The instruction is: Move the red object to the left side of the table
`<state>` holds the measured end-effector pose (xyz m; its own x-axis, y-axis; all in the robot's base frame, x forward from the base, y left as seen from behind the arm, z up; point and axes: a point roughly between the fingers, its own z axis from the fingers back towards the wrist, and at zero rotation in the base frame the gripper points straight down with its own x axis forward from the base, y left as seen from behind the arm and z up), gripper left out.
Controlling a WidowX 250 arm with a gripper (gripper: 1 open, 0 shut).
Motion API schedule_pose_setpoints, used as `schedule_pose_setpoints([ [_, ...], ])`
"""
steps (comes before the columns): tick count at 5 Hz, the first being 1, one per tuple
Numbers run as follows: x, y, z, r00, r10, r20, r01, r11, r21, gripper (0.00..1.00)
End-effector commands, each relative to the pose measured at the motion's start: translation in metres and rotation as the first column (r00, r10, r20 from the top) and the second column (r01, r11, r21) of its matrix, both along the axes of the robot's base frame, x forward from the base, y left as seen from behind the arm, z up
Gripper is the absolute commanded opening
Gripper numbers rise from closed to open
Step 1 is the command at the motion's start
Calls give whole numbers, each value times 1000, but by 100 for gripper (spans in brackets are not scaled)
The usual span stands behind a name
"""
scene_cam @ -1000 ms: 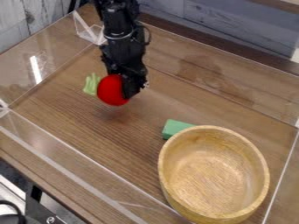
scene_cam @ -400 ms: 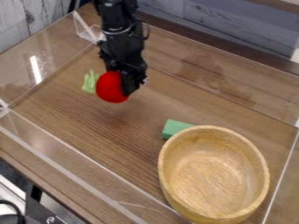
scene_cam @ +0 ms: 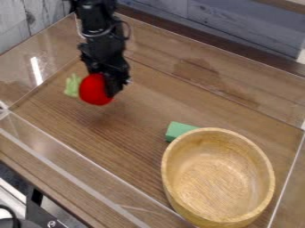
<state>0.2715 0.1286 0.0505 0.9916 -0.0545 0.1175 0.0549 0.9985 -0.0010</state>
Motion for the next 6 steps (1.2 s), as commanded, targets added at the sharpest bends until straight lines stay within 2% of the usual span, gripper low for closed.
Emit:
schedule_pose_setpoints([
  [1,11,25,14,998,38,45,-39,999,27,0],
  [2,11,40,17,999,28,40,-29,999,19,0],
  [4,10,57,21,999,-24,25,24,1000,-5,0],
  [6,20,58,-10,999,37,8,-37,999,-27,0],
])
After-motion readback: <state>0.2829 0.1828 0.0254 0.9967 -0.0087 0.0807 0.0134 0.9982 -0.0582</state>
